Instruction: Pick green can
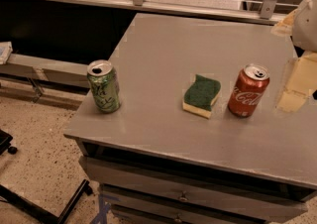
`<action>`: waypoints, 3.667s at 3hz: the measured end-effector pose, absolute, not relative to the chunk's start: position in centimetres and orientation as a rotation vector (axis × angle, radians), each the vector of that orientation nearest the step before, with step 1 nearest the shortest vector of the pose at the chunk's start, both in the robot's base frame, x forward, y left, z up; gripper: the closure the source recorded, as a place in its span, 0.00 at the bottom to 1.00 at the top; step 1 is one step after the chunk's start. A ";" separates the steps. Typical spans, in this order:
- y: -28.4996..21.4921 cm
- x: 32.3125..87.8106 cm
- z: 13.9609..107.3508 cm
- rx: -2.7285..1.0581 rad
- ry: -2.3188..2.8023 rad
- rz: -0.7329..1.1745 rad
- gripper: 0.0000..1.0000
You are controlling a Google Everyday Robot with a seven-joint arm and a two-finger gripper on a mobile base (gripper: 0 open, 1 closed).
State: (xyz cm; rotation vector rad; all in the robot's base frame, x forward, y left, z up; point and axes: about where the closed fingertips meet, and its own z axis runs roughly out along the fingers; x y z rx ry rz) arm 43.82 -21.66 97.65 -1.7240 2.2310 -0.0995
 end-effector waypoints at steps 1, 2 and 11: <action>-21.6 43.8 97.7 -1.723 2.229 -0.102 0.00; -21.1 44.0 98.4 -1.724 2.215 -0.118 0.00; 5.8 45.6 101.6 -1.996 1.645 0.258 0.00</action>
Offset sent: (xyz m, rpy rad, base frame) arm 0.0051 0.0197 0.0216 -0.0164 -0.0355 0.0197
